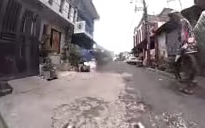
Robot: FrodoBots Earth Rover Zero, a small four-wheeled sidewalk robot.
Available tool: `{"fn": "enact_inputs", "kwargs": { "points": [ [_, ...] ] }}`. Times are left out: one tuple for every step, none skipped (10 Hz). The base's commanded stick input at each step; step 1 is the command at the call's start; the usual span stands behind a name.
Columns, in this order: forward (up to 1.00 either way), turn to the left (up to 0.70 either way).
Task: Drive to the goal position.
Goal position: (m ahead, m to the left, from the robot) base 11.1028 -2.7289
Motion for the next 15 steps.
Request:
{"fn": "enact_inputs", "kwargs": {
  "points": [
    [0.70,0.00],
    [0.70,0.00],
    [0.70,0.00],
    [0.70,0.00],
    [0.70,0.00],
    [0.70,0.00],
    [0.70,0.00],
    [0.70,0.00],
    [0.70,0.00],
    [0.70,-0.01],
    [0.70,-0.13],
    [0.70,-0.13],
    [0.70,-0.13],
    [0.70,-0.07],
    [0.70,-0.03]
  ]
}}
